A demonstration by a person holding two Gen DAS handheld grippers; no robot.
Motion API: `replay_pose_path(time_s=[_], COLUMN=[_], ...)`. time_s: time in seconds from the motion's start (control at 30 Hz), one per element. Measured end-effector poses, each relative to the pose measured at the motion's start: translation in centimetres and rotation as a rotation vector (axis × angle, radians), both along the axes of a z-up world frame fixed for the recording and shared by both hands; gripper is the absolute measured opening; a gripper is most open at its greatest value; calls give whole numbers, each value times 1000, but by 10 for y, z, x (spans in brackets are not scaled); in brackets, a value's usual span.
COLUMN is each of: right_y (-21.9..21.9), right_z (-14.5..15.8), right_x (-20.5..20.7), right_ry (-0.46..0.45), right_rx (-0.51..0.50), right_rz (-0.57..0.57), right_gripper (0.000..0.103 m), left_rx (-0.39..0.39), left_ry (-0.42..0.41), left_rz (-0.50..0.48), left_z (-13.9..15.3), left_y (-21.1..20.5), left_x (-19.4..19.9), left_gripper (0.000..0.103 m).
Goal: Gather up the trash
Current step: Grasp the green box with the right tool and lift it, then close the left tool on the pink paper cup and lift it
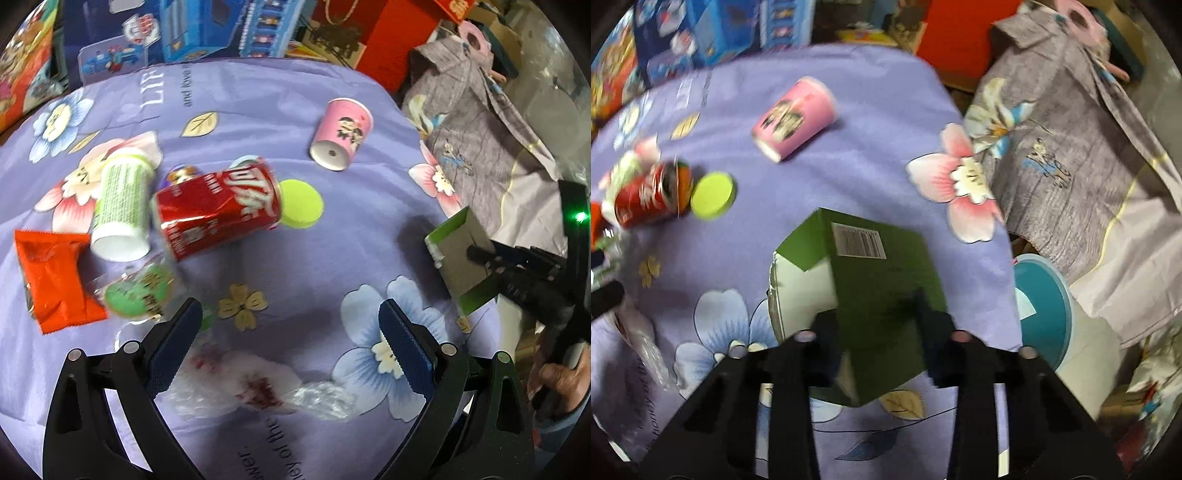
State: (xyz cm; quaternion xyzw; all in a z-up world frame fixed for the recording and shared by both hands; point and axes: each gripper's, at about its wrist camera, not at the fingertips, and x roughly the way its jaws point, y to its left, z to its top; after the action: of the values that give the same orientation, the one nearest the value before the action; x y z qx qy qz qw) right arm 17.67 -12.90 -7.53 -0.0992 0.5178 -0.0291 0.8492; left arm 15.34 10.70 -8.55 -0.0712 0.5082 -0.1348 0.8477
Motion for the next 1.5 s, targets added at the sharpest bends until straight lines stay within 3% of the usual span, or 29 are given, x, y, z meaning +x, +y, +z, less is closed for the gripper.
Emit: replay_pose_path(time_s=[0.13, 0.23, 0.37, 0.43, 0.77, 0.83, 1.0, 1.3, 1.37, 1.47, 1.5], right_y=[-30, -54, -87, -99, -105, -103, -103, -123, -124, -129, -131], right_z=[7, 6, 10, 9, -14, -18, -2, 2, 0, -6, -8], right_x=[5, 7, 6, 12, 40, 49, 61, 96, 101, 106, 107], right_ry=[-16, -24, -110, -100, 6, 18, -60, -78, -76, -70, -68], right_rx=[53, 101, 227, 295, 432, 438, 440, 478, 478, 489, 495], right_rz=[-26, -62, -129, -135, -86, -74, -44, -82, -83, -88, -93], right_gripper=[21, 6, 2, 2, 7, 4, 3, 3, 3, 3, 3], left_rx=[24, 39, 67, 77, 114, 120, 136, 216, 224, 200, 207], left_ry=[-5, -4, -1, 0, 0, -1, 5, 24, 37, 64, 54], left_rz=[-31, -41, -61, -71, -82, -67, -29, -42, -33, -38, -33], left_z=[3, 4, 4, 3, 3, 4, 4, -16, -26, -37, -38], left_y=[-21, -33, -53, -64, -97, -97, -94, -116, -118, -121, -122], left_x=[7, 15, 24, 29, 62, 74, 111, 181, 195, 206, 207], left_gripper=[96, 96, 96, 96, 96, 96, 96, 96, 89, 66, 65])
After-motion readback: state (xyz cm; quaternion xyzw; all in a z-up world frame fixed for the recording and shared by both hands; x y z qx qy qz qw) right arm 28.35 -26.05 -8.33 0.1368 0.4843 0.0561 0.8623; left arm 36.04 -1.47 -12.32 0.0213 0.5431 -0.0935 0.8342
